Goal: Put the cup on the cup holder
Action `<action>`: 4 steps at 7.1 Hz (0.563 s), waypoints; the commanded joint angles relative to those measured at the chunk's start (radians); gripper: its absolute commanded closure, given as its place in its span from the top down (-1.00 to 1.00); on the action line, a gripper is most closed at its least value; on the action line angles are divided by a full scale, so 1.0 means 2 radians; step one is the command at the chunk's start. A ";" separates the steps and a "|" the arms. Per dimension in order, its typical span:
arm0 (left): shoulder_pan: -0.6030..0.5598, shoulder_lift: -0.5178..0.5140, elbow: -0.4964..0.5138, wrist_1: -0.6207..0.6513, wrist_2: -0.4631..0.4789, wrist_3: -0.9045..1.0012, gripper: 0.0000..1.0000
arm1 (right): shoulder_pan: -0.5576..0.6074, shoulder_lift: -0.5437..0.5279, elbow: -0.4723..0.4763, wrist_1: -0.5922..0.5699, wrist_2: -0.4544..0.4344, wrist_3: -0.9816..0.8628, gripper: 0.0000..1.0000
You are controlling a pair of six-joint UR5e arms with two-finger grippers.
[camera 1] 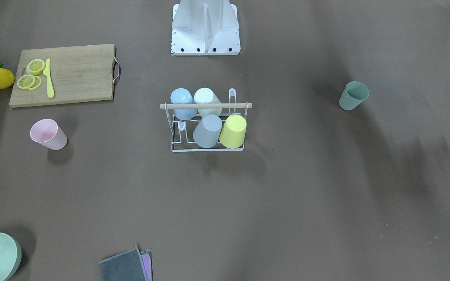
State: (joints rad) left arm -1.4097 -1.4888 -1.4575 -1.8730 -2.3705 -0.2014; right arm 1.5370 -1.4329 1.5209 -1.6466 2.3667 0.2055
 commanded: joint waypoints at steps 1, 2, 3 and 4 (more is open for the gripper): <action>0.000 -0.001 -0.014 -0.002 0.000 -0.001 0.96 | 0.001 0.001 -0.003 -0.003 0.001 0.001 1.00; 0.000 -0.002 -0.015 -0.002 0.000 0.001 0.96 | 0.000 0.010 -0.008 -0.023 0.000 0.001 1.00; 0.001 -0.007 -0.014 -0.002 0.014 0.002 0.96 | -0.002 0.034 -0.035 -0.029 0.002 -0.001 1.00; 0.002 -0.012 -0.014 -0.002 0.029 0.001 0.96 | -0.016 0.069 -0.051 -0.062 0.000 -0.001 1.00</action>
State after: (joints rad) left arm -1.4082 -1.5012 -1.4853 -1.8765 -2.3456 -0.1992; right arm 1.5276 -1.3672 1.4633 -1.7110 2.3683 0.2051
